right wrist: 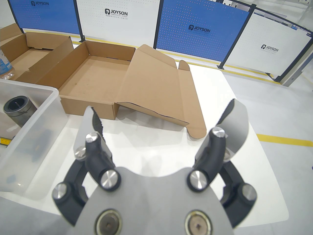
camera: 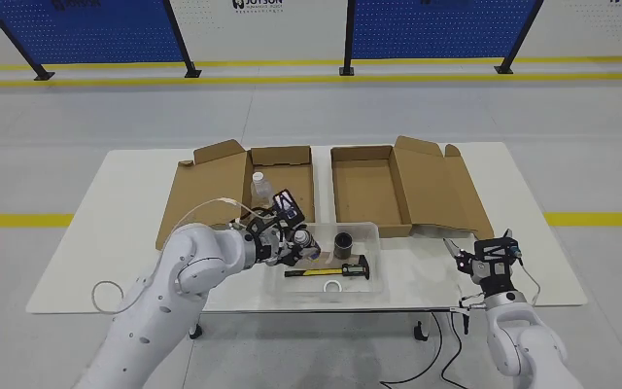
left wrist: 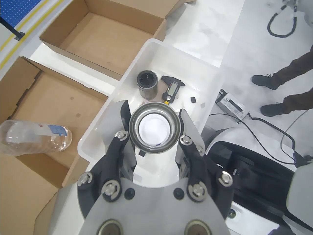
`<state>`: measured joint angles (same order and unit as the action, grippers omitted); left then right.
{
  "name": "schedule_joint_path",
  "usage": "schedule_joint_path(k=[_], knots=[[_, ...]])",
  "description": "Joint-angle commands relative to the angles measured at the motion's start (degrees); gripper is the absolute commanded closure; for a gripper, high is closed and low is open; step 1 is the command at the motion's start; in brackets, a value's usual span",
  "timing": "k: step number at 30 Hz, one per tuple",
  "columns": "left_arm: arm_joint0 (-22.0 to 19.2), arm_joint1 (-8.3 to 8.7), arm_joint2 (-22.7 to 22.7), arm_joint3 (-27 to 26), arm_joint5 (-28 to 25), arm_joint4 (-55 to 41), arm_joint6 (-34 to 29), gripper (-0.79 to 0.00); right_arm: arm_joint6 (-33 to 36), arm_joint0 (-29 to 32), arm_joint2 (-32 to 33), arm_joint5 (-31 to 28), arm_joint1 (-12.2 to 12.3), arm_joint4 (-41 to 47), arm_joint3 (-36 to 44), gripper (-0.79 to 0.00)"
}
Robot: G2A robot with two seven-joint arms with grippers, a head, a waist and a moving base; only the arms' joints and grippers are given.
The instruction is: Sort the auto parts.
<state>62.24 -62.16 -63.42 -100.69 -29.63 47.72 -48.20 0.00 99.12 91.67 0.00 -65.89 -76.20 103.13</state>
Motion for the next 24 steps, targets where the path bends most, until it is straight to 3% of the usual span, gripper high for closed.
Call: schedule_joint_path(k=[1, 13, 24], knots=[[-1.53, -0.28, 0.9, 0.87, 1.33, 1.07, 0.97, 0.0, 0.0, 0.0, 0.0, 0.0, 0.0, 0.0, 0.0, -0.785], [-10.28, -2.2, 6.17, 11.29, 6.78, 5.31, 4.36, 0.0, 0.0, 0.0, 0.0, 0.0, 0.0, 0.0, 0.0, -0.785], [-22.23, -5.77, 13.21, 27.27, 8.63, 4.56, 7.34, 0.0, 0.0, 0.0, 0.0, 0.0, 0.0, 0.0, 0.0, -0.785]])
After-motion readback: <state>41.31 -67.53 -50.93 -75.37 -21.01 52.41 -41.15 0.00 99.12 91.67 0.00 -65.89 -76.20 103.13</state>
